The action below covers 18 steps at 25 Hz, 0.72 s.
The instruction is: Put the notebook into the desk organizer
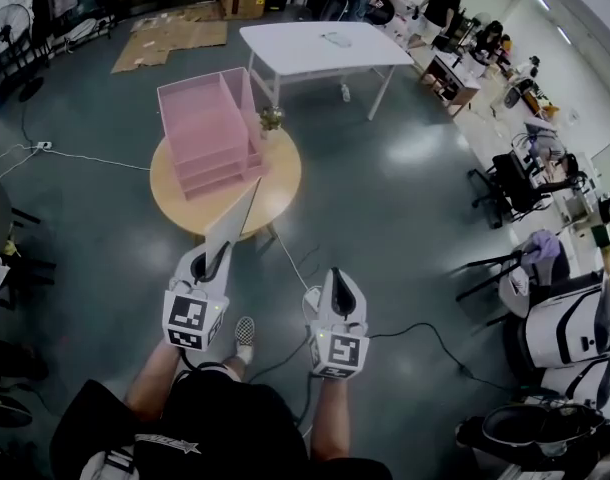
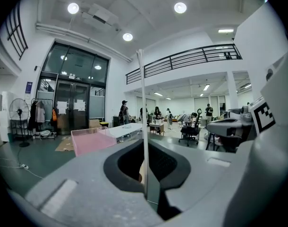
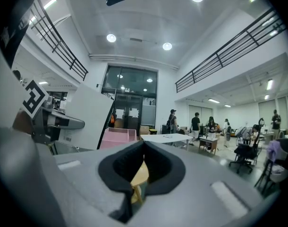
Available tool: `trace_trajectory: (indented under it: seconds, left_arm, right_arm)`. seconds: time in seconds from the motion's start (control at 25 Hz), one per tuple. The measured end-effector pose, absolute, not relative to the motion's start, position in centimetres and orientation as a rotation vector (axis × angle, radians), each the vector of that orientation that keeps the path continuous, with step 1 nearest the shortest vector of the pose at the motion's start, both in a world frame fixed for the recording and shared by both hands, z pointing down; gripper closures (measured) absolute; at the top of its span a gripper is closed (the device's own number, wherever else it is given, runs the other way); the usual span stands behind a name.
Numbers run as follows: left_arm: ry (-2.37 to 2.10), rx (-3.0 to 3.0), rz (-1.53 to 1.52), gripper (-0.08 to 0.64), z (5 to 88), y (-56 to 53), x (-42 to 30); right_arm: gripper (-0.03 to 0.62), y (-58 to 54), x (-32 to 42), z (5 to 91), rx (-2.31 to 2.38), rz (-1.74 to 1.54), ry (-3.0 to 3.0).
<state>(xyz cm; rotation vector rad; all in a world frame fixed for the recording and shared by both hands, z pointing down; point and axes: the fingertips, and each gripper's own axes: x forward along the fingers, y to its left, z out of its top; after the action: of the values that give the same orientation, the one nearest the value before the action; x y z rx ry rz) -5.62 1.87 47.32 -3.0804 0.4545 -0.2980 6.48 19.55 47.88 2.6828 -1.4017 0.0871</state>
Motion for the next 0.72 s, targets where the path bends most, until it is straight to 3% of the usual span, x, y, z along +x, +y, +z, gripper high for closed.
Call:
trace_trajectory:
  seconds: [0.36,0.72]
  left_arm:
    - [0.509,-3.094,-0.333,0.543,48.3,-3.8,0.9]
    - [0.595,-3.080,-0.317,0.543,47.7,-8.1,2.7]
  right_arm:
    - [0.588,13.5,13.4,48.3,2.650,0.125,-1.450]
    - [0.588,8.4,16.1,47.7,2.618,0.101,-1.523]
